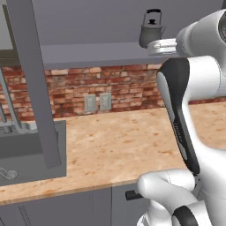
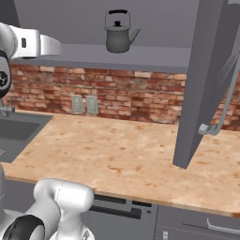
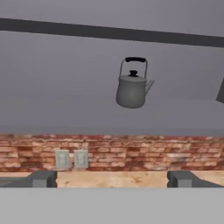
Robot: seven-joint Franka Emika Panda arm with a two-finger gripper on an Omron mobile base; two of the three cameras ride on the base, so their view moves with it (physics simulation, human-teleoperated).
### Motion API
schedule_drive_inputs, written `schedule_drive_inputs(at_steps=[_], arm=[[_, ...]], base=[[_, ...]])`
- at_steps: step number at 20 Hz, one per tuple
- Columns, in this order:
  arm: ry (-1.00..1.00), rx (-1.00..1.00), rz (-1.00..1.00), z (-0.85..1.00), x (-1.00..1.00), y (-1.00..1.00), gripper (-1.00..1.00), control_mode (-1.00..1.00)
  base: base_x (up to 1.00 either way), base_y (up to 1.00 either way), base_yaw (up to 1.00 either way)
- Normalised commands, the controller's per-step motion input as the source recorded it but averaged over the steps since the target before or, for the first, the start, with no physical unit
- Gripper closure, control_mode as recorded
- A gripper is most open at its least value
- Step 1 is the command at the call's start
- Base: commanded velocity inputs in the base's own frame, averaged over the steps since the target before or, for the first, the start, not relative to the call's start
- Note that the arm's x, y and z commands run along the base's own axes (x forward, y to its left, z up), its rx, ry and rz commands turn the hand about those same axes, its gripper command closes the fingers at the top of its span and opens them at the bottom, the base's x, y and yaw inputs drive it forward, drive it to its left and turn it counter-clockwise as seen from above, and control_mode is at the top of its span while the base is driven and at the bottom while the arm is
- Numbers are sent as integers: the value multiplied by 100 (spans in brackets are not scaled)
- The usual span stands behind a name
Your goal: Open the cabinet, pick the kettle from the cabinet, and place it in the sink.
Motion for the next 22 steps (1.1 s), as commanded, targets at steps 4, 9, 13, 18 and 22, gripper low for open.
schedule_drive_inputs(at_steps=[4,9,13,18,22], arm=[[0,-1,-1,0,32,-19,-100,-100],[-11,0,0,-2,23,-12,-100,-100],[-23,0,0,-9,27,-7,-100,-100],[-12,0,0,-1,36,-6,-100,-100],[0,0,0,6,39,-4,-100,-100]], base=[[0,0,0],[0,0,0],[0,0,0],[0,0,0],[0,0,0]])
